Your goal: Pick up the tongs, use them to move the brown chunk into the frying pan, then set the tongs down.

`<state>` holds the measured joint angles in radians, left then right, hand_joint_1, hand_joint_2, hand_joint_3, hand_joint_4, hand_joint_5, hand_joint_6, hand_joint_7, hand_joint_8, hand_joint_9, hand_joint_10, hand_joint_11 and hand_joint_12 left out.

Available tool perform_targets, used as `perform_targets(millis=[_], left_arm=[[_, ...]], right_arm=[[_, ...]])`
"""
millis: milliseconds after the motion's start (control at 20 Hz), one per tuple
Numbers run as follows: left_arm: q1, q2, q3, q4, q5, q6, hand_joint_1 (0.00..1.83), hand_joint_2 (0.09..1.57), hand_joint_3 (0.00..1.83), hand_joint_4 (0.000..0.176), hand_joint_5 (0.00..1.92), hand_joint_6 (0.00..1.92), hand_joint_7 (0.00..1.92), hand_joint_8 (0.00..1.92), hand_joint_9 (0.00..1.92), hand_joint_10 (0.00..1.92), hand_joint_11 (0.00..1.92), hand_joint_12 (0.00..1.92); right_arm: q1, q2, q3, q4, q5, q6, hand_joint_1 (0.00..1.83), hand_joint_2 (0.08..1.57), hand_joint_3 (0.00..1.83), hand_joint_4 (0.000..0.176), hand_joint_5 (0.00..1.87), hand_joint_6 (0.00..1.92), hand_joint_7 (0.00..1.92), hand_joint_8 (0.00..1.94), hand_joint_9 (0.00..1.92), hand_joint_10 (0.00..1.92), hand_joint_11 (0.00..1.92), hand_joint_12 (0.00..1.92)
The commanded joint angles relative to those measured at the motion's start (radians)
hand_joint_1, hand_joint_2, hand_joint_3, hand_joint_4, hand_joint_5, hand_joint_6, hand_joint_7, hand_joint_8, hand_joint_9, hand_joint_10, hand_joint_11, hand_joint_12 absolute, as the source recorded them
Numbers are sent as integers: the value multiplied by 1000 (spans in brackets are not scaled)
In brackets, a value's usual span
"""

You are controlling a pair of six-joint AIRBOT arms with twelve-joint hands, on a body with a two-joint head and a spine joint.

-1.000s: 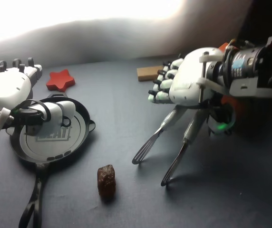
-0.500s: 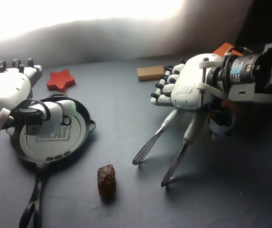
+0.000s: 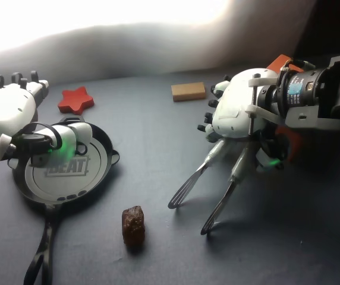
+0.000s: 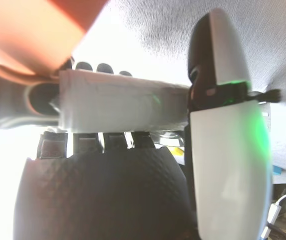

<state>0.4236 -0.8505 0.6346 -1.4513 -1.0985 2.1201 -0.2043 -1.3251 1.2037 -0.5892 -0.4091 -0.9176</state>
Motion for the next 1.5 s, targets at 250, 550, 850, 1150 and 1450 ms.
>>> perform_targets(millis=[250, 550, 850, 1150, 1450], left_arm=[[-13, 6, 0, 68, -67, 1, 86, 1288, 0, 0, 114, 2, 143, 3, 152, 2, 0, 482], [-13, 6, 0, 63, -67, 1, 85, 1289, 0, 0, 113, 1, 153, 3, 162, 2, 0, 516], [-4, 6, -1, 55, -67, 1, 163, 1281, 0, 5, 134, 3, 180, 4, 184, 5, 0, 575], [1, 7, 0, 54, -67, -10, 117, 1278, 0, 14, 124, 1, 171, 3, 175, 4, 0, 562], [5, 22, 3, 49, -87, -12, 102, 1286, 2, 3, 125, 2, 168, 0, 169, 0, 0, 510]], right_arm=[[22, 4, 5, -23, 47, -3, 1039, 1079, 16, 0, 555, 649, 873, 163, 598, 789, 252, 1623], [47, 8, 3, -23, 42, 3, 1109, 1193, 3, 0, 816, 1223, 981, 339, 696, 968, 428, 1697], [114, 48, -57, -24, 19, 38, 1113, 1189, 1, 0, 834, 1211, 963, 514, 724, 1030, 445, 1750], [176, 113, -168, -42, -96, 244, 1115, 1188, 0, 0, 835, 1208, 944, 536, 731, 1006, 445, 1728], [180, 160, -307, -337, -205, 639, 1106, 1203, 0, 0, 807, 1247, 911, 561, 695, 1020, 404, 1740]])
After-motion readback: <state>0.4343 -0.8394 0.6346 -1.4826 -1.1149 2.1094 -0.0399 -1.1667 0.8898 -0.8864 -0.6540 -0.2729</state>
